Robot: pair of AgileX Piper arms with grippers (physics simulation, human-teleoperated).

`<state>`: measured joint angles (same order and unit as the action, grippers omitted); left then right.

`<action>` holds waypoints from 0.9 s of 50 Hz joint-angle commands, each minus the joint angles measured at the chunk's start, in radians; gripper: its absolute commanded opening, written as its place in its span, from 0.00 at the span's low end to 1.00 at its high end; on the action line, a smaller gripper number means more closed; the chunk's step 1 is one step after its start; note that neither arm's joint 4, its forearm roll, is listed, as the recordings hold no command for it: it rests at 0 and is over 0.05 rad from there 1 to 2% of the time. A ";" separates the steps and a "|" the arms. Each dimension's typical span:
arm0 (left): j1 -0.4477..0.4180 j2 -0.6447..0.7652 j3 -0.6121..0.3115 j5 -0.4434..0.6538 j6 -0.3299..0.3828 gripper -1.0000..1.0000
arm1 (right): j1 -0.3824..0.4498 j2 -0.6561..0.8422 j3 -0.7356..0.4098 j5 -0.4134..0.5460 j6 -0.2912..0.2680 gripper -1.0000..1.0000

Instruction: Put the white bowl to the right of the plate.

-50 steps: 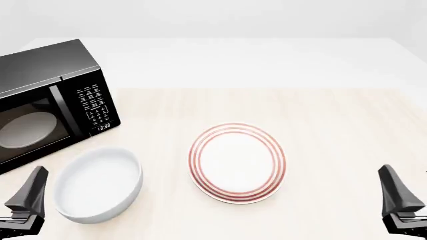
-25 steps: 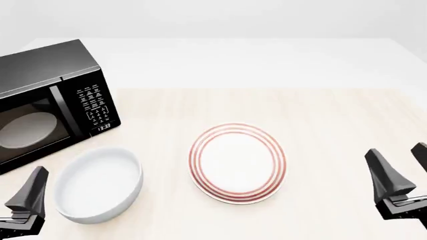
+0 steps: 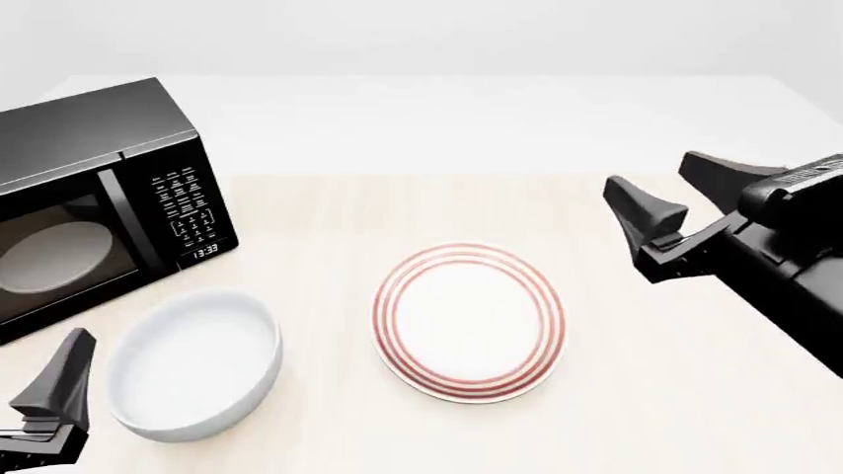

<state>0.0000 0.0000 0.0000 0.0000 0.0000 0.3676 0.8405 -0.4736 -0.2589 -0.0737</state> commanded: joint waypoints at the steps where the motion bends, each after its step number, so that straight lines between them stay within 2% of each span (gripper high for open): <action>1: 0.000 0.000 0.000 0.000 0.000 1.00 | 0.115 0.248 -0.196 -0.006 -0.012 1.00; 14: 0.000 0.000 0.000 0.000 0.000 1.00 | 0.207 0.431 -0.337 -0.004 -0.005 1.00; 27: 0.000 0.000 0.000 0.000 0.000 1.00 | 0.302 0.550 -0.448 0.006 0.031 1.00; 28: 0.000 0.000 0.000 0.000 0.000 1.00 | 0.295 0.601 -0.485 0.038 0.032 1.00; 29: 0.000 0.000 0.000 0.000 0.000 1.00 | 0.303 0.614 -0.490 0.023 0.047 1.00; 31: 0.000 0.000 0.000 0.000 0.000 1.00 | 0.330 0.633 -0.505 0.016 0.040 1.00; 45: 0.000 0.000 0.000 0.000 0.000 1.00 | 0.356 0.719 -0.589 0.031 0.079 1.00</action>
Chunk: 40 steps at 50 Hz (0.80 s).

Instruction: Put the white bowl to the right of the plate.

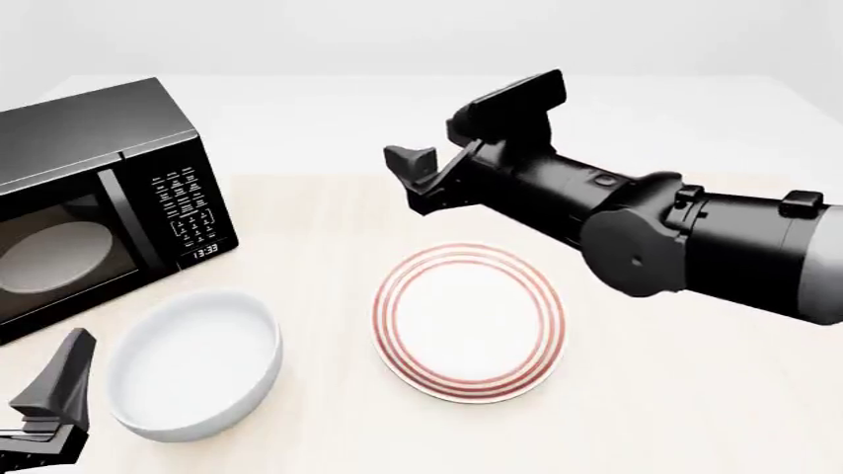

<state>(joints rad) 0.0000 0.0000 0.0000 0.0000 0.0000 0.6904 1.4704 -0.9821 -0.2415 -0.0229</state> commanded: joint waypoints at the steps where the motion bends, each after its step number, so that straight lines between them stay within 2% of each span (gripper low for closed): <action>1: 0.000 0.000 0.000 0.000 0.000 1.00 | 0.036 0.094 -0.086 0.015 0.031 1.00; 40: 0.000 0.000 0.000 0.000 0.000 1.00 | 0.214 0.412 -0.396 0.175 0.123 1.00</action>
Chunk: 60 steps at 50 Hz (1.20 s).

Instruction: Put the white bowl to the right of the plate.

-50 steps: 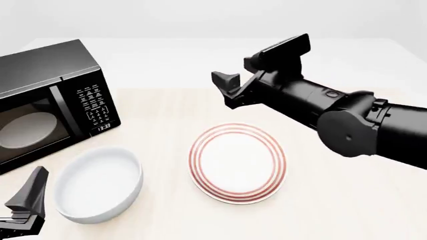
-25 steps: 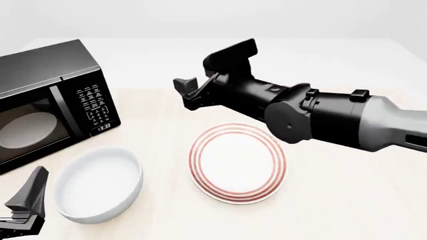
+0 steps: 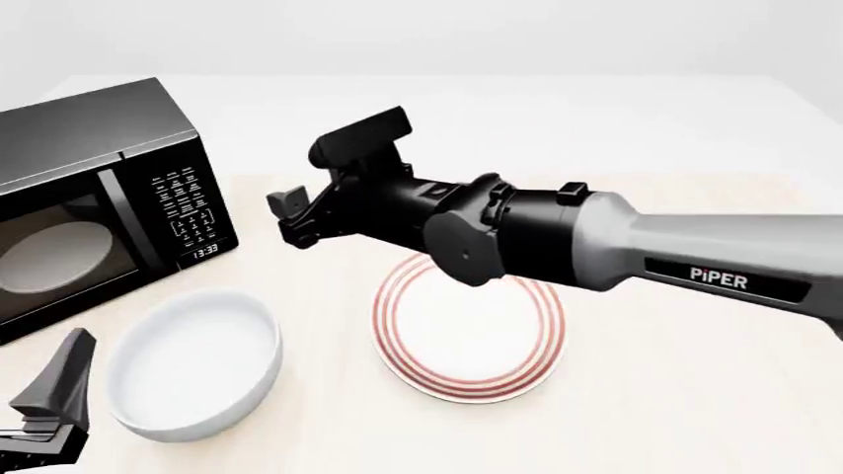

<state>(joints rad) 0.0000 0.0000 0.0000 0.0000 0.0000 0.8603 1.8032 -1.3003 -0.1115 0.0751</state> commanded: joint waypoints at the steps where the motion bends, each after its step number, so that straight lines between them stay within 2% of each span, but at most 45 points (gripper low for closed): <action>1: 0.000 0.000 0.000 0.000 0.000 1.00 | 0.046 0.084 -0.079 0.043 0.031 1.00; 25: 0.000 0.000 0.000 0.000 0.000 1.00 | 0.068 0.198 -0.133 0.097 0.111 1.00; 33: 0.000 0.000 0.000 0.000 0.000 1.00 | 0.078 0.238 -0.151 0.125 0.115 1.00; 39: 0.000 0.000 0.000 0.000 0.000 1.00 | 0.090 0.253 -0.162 0.139 0.143 1.00; 41: 0.000 0.000 0.000 0.000 0.000 1.00 | 0.074 0.281 -0.176 0.155 0.137 1.00; 43: 0.000 0.000 0.000 0.000 0.000 1.00 | 0.076 0.287 -0.177 0.156 0.146 1.00; 44: 0.000 0.000 0.000 0.000 0.000 1.00 | 0.076 0.326 -0.183 0.146 0.215 1.00; 60: 0.000 0.000 0.000 0.000 0.000 1.00 | 0.085 0.327 -0.169 0.140 0.225 1.00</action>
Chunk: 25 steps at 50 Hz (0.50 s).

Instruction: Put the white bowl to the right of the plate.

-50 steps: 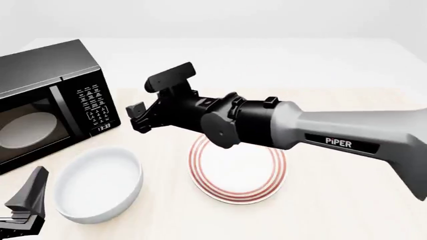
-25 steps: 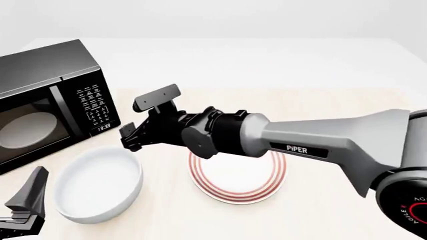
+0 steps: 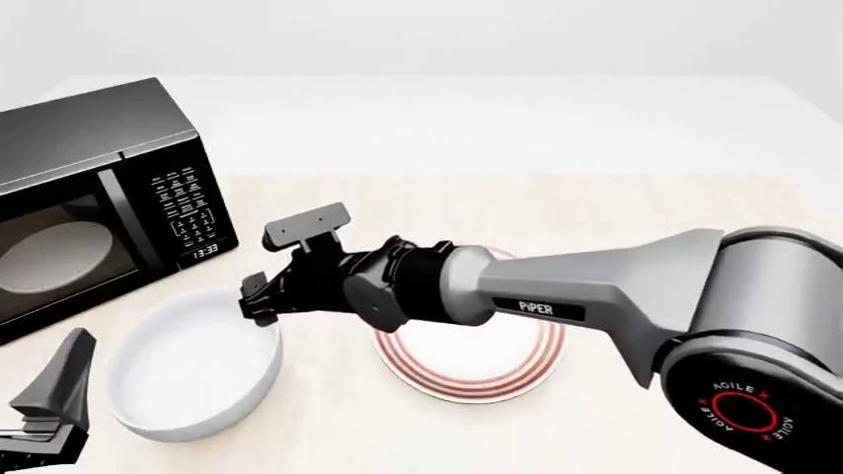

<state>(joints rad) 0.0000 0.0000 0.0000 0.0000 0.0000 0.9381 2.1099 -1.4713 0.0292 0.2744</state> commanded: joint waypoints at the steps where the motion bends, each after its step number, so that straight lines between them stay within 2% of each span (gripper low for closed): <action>1: 0.000 0.000 0.000 0.000 0.000 1.00 | 0.008 0.022 0.003 -0.002 0.029 1.00; 25: 0.000 0.000 0.000 0.000 0.000 1.00 | 0.027 0.092 -0.034 -0.010 0.062 1.00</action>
<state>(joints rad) 0.0000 0.0000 0.0000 0.0000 0.0000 0.9594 2.1790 -1.4996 0.0272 0.3229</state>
